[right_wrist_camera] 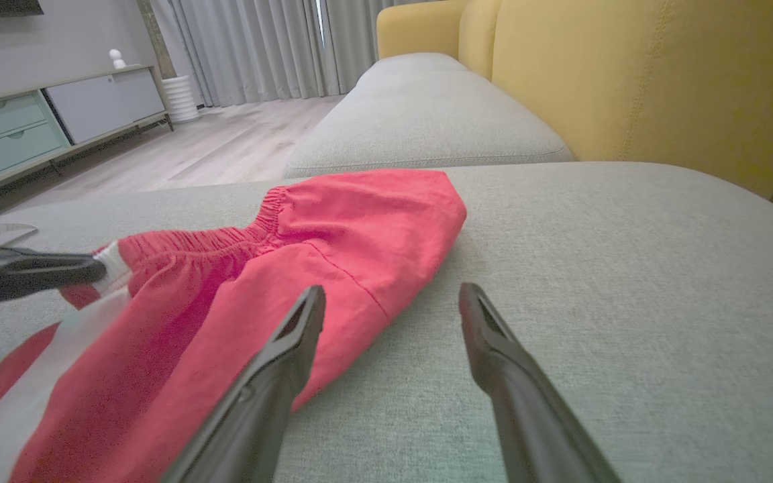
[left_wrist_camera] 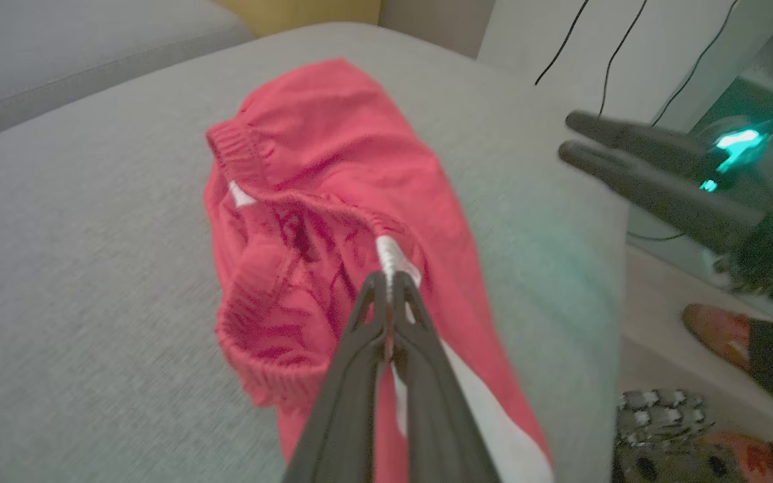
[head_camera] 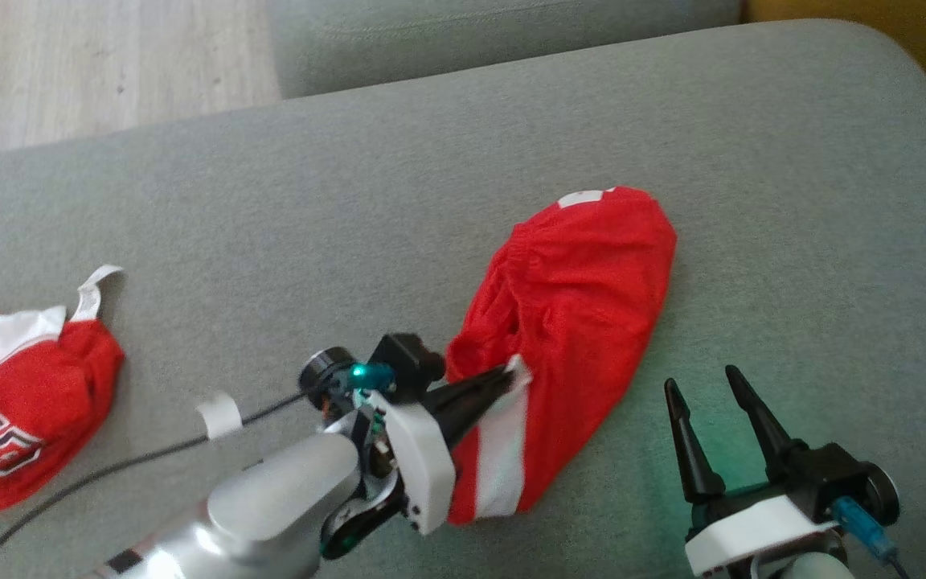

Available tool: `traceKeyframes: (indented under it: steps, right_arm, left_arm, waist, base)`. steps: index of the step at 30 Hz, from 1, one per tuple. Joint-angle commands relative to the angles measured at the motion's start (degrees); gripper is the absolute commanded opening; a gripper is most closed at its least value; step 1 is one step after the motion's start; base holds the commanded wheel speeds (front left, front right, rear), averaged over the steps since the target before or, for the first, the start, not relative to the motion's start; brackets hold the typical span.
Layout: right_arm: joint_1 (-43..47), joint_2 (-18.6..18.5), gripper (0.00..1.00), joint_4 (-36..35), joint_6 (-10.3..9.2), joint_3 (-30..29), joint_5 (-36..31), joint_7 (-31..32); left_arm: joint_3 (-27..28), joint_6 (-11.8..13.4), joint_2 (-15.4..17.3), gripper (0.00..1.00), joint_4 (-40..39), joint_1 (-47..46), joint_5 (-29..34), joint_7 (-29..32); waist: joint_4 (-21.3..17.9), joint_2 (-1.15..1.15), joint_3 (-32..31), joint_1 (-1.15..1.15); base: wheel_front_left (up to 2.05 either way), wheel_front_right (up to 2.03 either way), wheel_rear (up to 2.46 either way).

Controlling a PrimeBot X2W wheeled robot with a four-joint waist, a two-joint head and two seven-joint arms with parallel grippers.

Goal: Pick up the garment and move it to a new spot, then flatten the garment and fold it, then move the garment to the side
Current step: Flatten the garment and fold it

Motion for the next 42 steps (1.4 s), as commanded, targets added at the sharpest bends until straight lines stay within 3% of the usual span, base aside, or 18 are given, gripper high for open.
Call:
traceKeyframes:
  steps: [1, 5, 10, 15, 19, 23, 26, 29, 32, 38, 42]
  right_arm:
    - [-1.26, -0.33, 1.00, -1.46, -0.04, 1.61, 0.49, -0.36]
    - [-1.10, -0.32, 1.00, -1.41, -0.04, 2.13, 1.48, -0.36]
    - [-0.63, -0.32, 1.00, -1.04, -0.04, 2.92, 2.26, -0.36]
    - [-0.06, -0.32, 1.00, -0.53, -0.04, 4.09, 2.72, -0.36]
    - [0.32, -0.32, 1.00, -0.46, -0.04, 4.16, 2.81, -0.36]
    - [0.91, -0.32, 1.00, -0.66, -0.04, 3.73, 2.81, -0.36]
    - [1.58, -0.32, 1.00, -0.98, -0.04, 3.22, 3.02, -0.36]
    - [2.35, -0.32, 1.00, -1.23, -0.04, 2.98, 3.31, -0.36]
    - [2.88, -0.32, 1.00, -1.62, -0.04, 2.56, 3.52, -0.36]
    - [2.92, -0.31, 1.00, -2.72, -0.04, 0.22, 3.54, -0.36]
    - [1.93, -0.31, 1.00, -2.77, -0.04, -2.29, 2.65, -0.36]
  left_arm:
    - [2.00, -0.32, 2.21, 0.00, -4.17, -4.53, -3.29, 0.45]
    - [4.39, -0.33, 3.86, 0.00, -11.29, -9.70, -11.78, 1.50]
    - [8.98, -0.33, 3.08, 0.00, -12.62, -15.76, -17.03, 0.96]
    - [15.17, -0.26, -0.63, 0.00, -7.27, -24.80, -18.33, -2.30]
    - [19.79, 1.36, -4.61, 0.00, -0.58, -31.70, -17.55, -6.93]
    - [20.54, 2.03, -7.23, 0.00, 5.08, -34.27, -17.44, -7.85]
    - [18.92, 1.64, -7.47, 0.00, 6.61, -30.89, -18.13, -7.06]
    - [16.58, 1.27, -5.72, 0.00, 5.61, -23.18, -19.39, -6.43]
    - [14.63, 1.99, -1.74, 0.00, 2.53, -12.67, -20.51, -7.49]
    - [12.44, 5.59, 7.74, 0.00, -7.35, 7.38, -20.17, -14.34]
    - [12.75, 9.19, 11.44, 0.00, -11.44, 14.98, -17.02, -16.59]
  waist:
    - [-1.37, 0.00, -1.04, 0.00]
    - [-3.66, 0.00, -2.27, 0.00]
    - [-6.23, 0.00, -3.73, 0.00]
    - [-9.17, 0.00, -5.27, 0.00]
    - [-10.30, 0.00, -5.99, 0.00]
    - [-10.21, 0.00, -6.53, 0.00]
    - [-9.50, 0.00, -6.73, 0.00]
    - [-8.50, 0.00, -6.54, 0.00]
    - [-7.44, 0.00, -6.06, 0.00]
    - [-2.85, 0.00, -4.22, 0.00]
    - [1.64, 0.00, -2.77, 0.00]
  base:
    - [0.00, 0.00, 0.00]
    - [0.00, 0.00, 0.00]
    - [0.00, 0.00, 0.00]
    - [0.00, 0.00, 0.00]
    - [0.00, 0.00, 0.00]
    - [0.00, 0.00, 0.00]
    - [0.00, 0.00, 0.00]
    - [0.00, 0.00, 0.00]
    - [0.00, 0.00, 0.00]
    - [0.00, 0.00, 0.00]
    - [0.00, 0.00, 0.00]
